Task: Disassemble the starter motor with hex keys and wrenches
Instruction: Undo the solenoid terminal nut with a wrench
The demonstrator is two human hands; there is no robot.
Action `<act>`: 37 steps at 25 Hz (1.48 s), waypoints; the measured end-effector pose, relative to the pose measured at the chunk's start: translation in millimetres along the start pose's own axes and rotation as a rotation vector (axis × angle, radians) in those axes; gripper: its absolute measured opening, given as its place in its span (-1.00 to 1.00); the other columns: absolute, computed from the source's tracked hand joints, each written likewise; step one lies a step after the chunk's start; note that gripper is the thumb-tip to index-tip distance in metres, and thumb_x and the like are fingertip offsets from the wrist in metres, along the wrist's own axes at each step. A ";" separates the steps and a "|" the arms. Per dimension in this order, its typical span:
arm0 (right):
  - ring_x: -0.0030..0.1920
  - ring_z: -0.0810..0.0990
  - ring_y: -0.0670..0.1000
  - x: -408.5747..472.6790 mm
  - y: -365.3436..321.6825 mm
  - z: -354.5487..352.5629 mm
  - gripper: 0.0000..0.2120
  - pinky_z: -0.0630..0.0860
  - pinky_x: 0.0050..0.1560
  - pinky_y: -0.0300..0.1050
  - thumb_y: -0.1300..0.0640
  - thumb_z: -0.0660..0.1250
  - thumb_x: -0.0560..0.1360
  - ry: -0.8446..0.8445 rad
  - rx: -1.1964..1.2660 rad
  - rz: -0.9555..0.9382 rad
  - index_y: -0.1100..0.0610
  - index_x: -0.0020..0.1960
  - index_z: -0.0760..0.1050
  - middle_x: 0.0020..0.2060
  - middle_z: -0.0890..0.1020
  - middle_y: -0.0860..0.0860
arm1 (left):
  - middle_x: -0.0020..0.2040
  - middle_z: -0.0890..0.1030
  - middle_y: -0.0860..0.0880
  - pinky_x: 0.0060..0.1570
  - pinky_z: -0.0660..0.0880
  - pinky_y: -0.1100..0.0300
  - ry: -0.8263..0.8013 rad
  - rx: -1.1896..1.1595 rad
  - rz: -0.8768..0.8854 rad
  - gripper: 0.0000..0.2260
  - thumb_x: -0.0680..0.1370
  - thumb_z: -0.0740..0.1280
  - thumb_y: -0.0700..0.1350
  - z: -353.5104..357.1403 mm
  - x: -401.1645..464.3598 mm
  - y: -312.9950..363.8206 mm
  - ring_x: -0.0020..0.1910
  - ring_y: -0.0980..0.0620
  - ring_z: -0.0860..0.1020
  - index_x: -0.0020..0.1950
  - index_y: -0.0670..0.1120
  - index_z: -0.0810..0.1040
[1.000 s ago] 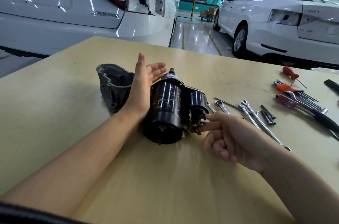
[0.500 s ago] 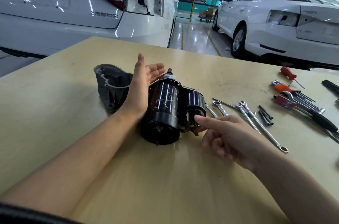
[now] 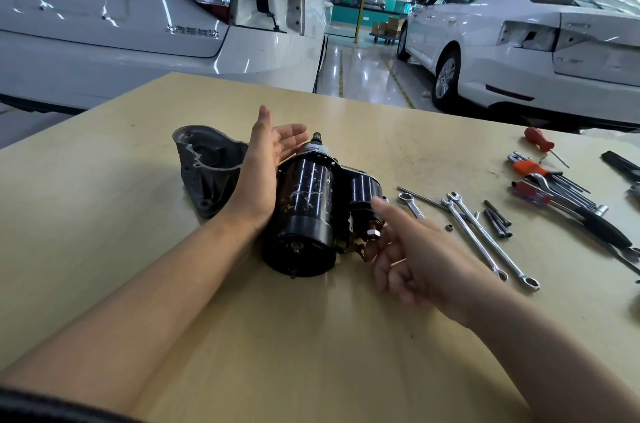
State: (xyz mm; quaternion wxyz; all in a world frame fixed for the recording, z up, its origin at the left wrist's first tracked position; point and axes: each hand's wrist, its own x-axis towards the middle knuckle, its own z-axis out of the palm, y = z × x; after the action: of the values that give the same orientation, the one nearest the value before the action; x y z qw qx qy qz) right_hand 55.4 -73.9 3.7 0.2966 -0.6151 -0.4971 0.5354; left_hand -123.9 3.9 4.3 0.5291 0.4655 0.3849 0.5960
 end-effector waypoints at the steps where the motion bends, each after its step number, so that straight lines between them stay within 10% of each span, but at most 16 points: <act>1: -0.69 0.32 0.01 0.2 -0.6 -2.1 -0.46 0.15 -0.63 -0.37 -0.25 0.14 0.52 -0.027 0.030 0.024 0.22 -0.26 0.51 -0.52 0.53 0.17 | 0.23 0.55 -0.17 0.42 0.29 -0.08 -0.001 -0.002 -0.002 -0.46 0.65 -0.14 0.16 -0.1 -0.2 0.6 0.30 -0.08 0.49 0.15 -0.14 0.50; 6: -0.68 0.30 -0.02 -2.8 0.2 -5.5 -0.70 0.13 -0.64 -0.39 0.00 0.25 0.53 -0.064 0.036 0.005 0.22 -0.21 0.45 -0.52 0.51 0.13 | 0.23 0.55 -0.18 0.42 0.29 -0.09 0.007 0.001 -0.005 -0.46 0.65 -0.14 0.14 1.2 -0.2 0.9 0.31 -0.10 0.48 0.18 -0.17 0.48; 19: -0.67 0.32 0.00 -3.8 1.2 2.1 -0.47 0.15 -0.62 -0.36 -0.33 0.28 0.39 0.003 -0.067 -0.068 0.19 -0.22 0.46 -0.52 0.54 0.13 | 0.24 0.55 -0.18 0.41 0.30 -0.10 0.005 0.014 -0.016 -0.47 0.65 -0.12 0.15 2.0 -1.5 2.5 0.32 -0.11 0.47 0.20 -0.18 0.48; 37: -0.67 0.26 -0.03 -17.0 1.3 -6.8 -0.73 0.14 -0.60 -0.39 0.11 0.29 0.52 0.011 -0.111 -0.146 0.18 -0.33 0.47 -0.51 0.53 0.14 | 0.21 0.55 -0.16 0.41 0.31 -0.09 -0.002 0.008 -0.023 -0.49 0.65 -0.10 0.15 2.1 -1.7 2.4 0.31 -0.10 0.48 0.17 -0.16 0.49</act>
State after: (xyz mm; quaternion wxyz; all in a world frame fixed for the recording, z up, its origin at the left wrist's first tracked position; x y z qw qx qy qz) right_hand 63.4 -89.1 10.4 0.3029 -0.5955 -0.5680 0.4806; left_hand -122.5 1.9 6.8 0.5344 0.4636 0.3920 0.5881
